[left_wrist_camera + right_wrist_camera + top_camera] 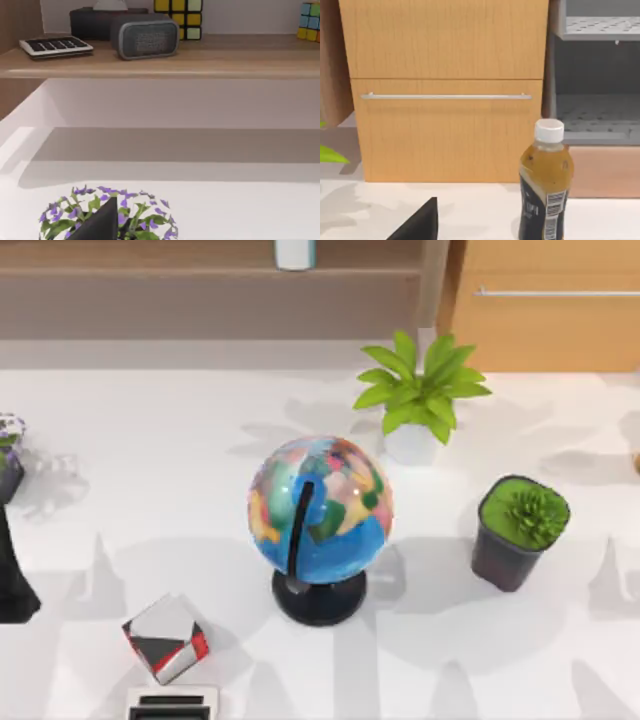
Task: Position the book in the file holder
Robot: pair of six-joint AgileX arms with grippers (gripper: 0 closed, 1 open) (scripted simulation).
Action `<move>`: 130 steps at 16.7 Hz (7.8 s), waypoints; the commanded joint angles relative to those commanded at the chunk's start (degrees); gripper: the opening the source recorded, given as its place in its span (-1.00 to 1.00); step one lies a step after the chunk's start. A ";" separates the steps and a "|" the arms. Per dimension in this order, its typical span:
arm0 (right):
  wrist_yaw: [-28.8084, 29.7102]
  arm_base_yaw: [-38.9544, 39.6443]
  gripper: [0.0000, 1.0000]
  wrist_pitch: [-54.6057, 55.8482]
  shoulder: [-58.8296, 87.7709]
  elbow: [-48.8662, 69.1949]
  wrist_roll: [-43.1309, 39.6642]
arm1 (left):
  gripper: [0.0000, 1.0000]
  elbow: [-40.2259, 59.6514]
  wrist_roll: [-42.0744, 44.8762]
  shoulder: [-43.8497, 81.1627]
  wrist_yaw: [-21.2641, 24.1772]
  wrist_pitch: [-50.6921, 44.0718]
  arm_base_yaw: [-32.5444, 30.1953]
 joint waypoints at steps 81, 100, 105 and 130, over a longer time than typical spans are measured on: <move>42.63 41.05 -1.00 25.88 139.53 113.77 -0.20 | 1.00 0.00 0.00 0.00 0.00 0.00 0.00; 2.60 33.81 -1.00 11.10 85.85 58.60 35.51 | 1.00 0.00 0.00 0.00 0.00 0.00 0.00; -5.82 19.21 -1.00 11.28 73.72 45.37 47.81 | 1.00 0.00 0.00 0.00 0.00 0.00 0.00; -26.61 -29.91 -1.00 40.12 107.90 51.41 82.92 | 1.00 0.00 0.00 0.00 0.00 0.00 0.00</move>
